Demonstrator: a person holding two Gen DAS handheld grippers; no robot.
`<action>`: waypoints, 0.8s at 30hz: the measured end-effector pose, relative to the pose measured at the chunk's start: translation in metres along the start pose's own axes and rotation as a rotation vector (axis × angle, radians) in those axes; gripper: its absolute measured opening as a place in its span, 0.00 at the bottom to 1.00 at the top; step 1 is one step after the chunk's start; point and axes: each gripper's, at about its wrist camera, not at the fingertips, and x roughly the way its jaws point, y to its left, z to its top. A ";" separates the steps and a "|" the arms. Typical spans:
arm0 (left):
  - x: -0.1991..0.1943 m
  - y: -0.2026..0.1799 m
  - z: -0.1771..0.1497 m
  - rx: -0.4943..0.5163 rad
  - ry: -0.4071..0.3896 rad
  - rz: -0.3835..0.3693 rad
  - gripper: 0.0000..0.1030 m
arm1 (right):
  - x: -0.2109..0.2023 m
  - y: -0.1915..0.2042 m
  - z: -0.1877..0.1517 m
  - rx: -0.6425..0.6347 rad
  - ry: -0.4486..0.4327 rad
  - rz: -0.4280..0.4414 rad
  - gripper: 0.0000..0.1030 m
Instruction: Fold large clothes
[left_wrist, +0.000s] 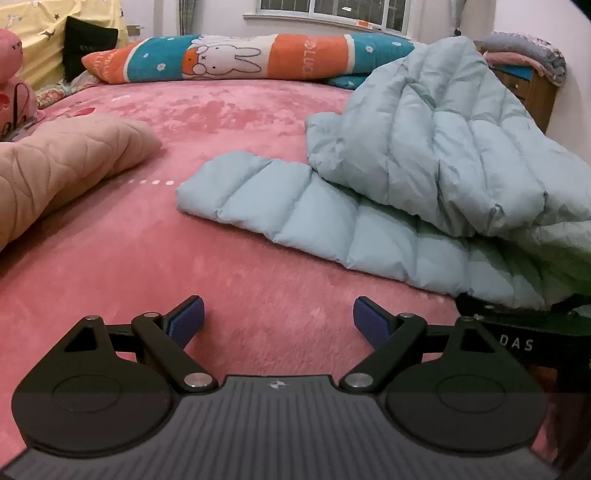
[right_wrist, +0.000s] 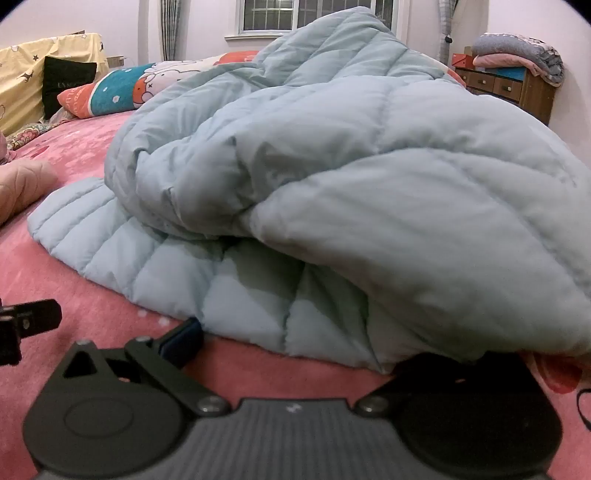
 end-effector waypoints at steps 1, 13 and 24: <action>0.000 0.001 0.000 -0.001 0.002 -0.002 1.00 | 0.000 0.000 0.000 0.001 0.000 0.001 0.99; -0.047 0.009 -0.010 -0.003 -0.085 -0.009 1.00 | -0.039 0.000 -0.012 -0.017 0.025 0.042 0.99; -0.145 0.003 0.005 -0.015 -0.206 0.057 1.00 | -0.128 -0.011 -0.010 0.041 -0.051 0.034 0.99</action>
